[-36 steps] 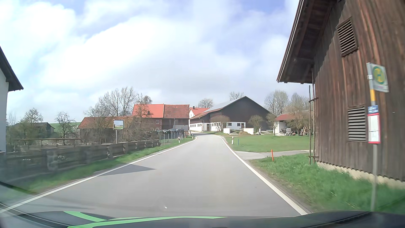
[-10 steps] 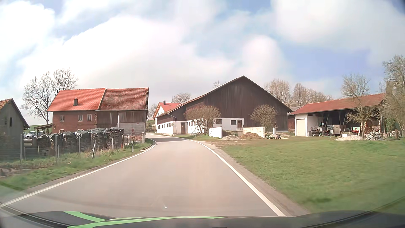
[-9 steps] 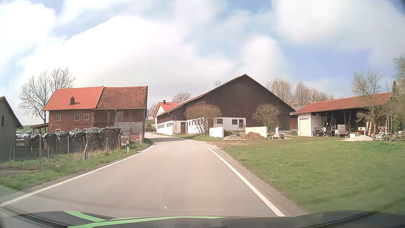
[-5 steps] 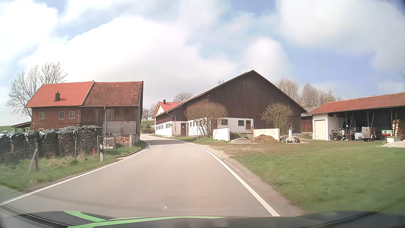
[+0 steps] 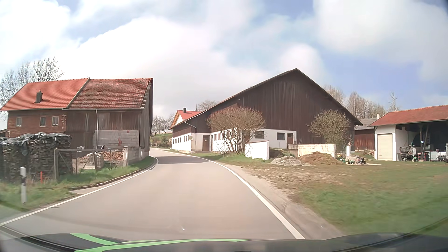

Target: Follow the waypoints while adhering to traffic rules and regulations

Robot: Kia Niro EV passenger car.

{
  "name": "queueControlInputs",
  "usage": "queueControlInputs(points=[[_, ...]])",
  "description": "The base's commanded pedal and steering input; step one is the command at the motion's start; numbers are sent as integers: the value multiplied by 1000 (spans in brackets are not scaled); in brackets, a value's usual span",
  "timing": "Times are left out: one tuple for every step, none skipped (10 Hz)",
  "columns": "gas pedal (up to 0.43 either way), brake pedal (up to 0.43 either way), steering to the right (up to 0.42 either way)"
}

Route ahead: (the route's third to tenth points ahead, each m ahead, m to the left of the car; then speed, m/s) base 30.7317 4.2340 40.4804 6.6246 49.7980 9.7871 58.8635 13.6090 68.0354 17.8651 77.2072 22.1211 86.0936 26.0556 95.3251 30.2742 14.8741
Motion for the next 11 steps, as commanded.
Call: queueControlInputs(points=[[150,0,-20],[150,0,-21],[138,0,-23],[138,0,-26],[138,0,-28],[138,0,-30],[138,0,-33],[138,0,-37],[138,0,-40],[138,0,-41],[138,0,-42]])
